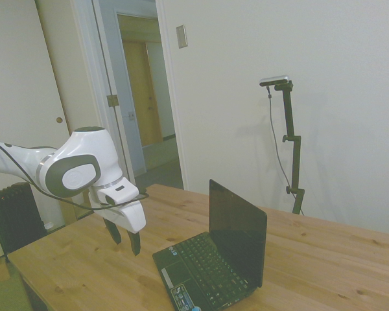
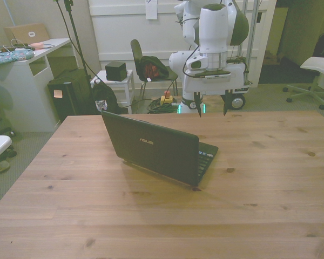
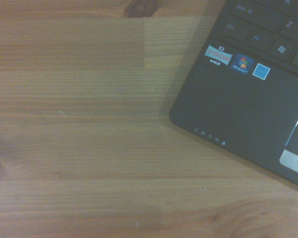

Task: Close the laptop

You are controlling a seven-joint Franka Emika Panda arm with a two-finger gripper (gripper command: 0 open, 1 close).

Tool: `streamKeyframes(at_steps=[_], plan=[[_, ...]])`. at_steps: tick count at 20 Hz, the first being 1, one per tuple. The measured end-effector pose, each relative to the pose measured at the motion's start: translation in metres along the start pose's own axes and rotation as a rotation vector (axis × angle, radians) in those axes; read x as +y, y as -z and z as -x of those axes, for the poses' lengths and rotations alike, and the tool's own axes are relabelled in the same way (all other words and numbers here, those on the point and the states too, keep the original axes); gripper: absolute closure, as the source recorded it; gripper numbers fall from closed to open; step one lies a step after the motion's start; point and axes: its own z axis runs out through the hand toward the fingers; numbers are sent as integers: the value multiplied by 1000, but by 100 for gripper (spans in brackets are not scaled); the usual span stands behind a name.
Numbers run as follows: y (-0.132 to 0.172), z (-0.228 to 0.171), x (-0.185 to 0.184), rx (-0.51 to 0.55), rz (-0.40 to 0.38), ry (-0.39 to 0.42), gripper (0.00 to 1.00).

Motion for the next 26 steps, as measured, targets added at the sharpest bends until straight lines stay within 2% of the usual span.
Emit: streamKeyframes(at_steps=[3, 6, 9, 13, 17, 26], plan=[[1, -3, 1, 28, 21, 0, 0], [22, -19, 0, 94, 22, -31, 0], [59, -42, -2, 162, 0, -72, 0], [128, -86, 13, 229, -34, -160, 0], [168, -148, 34, 252, -58, -267, 0], [167, -300, 63, 177, -76, -401, 0]])
